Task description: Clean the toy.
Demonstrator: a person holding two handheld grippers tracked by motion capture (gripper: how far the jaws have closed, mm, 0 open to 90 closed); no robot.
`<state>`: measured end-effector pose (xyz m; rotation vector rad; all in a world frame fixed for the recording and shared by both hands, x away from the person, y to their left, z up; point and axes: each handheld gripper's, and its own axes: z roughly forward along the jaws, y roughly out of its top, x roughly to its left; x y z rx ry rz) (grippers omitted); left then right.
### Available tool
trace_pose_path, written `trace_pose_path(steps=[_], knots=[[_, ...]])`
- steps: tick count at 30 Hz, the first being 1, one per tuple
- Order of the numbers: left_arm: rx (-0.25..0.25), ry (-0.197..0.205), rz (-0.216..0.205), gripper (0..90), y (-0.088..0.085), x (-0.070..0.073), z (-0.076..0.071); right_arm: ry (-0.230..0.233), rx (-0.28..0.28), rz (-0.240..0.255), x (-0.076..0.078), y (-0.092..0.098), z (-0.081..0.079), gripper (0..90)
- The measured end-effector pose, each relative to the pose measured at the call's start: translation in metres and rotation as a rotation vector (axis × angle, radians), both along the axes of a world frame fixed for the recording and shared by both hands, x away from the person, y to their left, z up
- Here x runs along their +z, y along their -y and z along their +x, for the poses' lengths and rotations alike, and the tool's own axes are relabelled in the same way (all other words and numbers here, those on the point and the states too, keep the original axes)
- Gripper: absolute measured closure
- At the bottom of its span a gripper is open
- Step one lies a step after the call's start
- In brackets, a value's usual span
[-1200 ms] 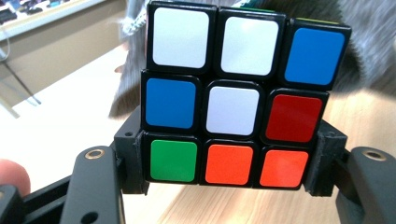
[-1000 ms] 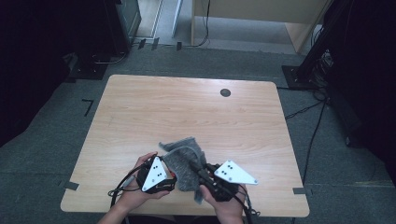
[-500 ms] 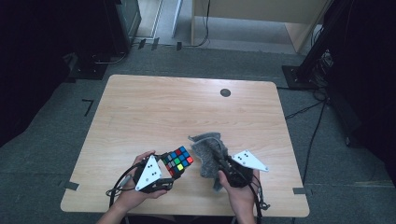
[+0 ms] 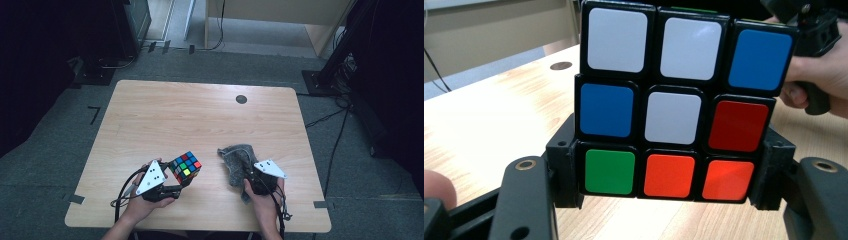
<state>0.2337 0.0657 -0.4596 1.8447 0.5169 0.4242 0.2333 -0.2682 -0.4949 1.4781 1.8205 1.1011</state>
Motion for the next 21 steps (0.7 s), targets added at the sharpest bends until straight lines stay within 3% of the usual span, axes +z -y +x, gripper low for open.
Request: trace_pose_path(steps=[3, 8, 10, 12, 14, 18, 21], knots=[[0.005, -0.004, -0.003, 33.7, -0.001, 0.0, 0.001, -0.001, -0.031, -0.058, -0.005, 0.003, 0.002, 76.6], [0.003, -0.009, -0.011, 33.7, -0.002, 0.0, 0.002, -0.008, -0.055, -0.072, -0.009, 0.008, 0.004, 74.8], [0.002, -0.01, -0.008, 33.7, -0.002, -0.001, 0.002, -0.015, -0.049, -0.072, -0.01, 0.009, 0.005, 67.6], [0.003, -0.013, -0.007, 33.7, -0.002, -0.002, 0.002, -0.024, -0.037, -0.055, -0.008, 0.009, 0.006, 57.2], [0.004, -0.017, -0.008, 33.7, -0.002, -0.003, 0.003, -0.002, -0.028, -0.031, 0.001, 0.008, 0.005, 45.1], [0.005, -0.026, -0.009, 33.7, -0.002, -0.005, 0.004, 0.026, -0.024, 0.01, 0.017, 0.004, 0.0, 40.2], [0.01, -0.026, -0.003, 33.7, -0.001, -0.007, 0.005, 0.057, 0.023, 0.062, 0.034, -0.008, -0.008, 39.1]])
